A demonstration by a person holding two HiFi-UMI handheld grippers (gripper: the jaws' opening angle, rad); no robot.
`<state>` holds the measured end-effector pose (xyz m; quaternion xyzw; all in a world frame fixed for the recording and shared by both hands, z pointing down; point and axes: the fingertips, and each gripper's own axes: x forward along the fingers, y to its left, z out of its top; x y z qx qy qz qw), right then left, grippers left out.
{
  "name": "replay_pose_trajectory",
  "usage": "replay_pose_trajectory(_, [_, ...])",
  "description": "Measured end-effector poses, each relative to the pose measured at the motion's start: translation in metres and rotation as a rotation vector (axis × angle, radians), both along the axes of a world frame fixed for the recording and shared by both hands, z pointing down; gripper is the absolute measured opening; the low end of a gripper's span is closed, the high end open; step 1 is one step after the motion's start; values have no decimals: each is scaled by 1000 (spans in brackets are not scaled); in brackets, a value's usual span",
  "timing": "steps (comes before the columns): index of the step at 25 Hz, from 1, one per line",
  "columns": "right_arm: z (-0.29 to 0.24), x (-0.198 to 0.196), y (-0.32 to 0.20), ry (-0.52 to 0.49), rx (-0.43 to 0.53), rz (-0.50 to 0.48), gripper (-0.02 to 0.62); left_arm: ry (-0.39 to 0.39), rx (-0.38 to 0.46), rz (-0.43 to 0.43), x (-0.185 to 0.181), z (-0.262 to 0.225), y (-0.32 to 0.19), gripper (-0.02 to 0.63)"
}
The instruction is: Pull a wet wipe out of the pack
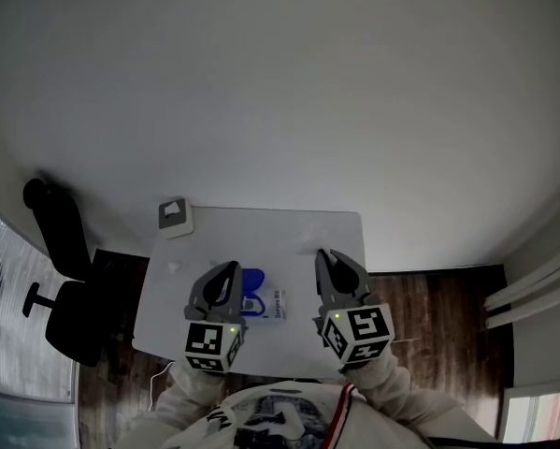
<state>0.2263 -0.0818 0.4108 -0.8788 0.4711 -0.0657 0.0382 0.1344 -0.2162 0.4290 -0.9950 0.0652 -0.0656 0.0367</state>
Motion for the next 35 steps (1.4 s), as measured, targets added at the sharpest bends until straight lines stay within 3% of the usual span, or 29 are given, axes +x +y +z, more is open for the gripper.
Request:
replay_pose_trajectory(8, [-9, -39, -9, 29, -9, 1, 14, 31, -8, 14, -32, -4, -10, 5])
replay_pose_trajectory(16, [-18, -95, -26, 51, -7, 63, 14, 57, -15, 65, -80, -13, -31, 5])
replay_pose_trajectory(27, [-11, -167, -13, 44, 13, 134, 12, 75, -15, 140, -144, -11, -24, 5])
replay_pose_trajectory(35, [8, -218, -13, 8, -1, 148, 12, 61, -36, 145, -198, -1, -25, 5])
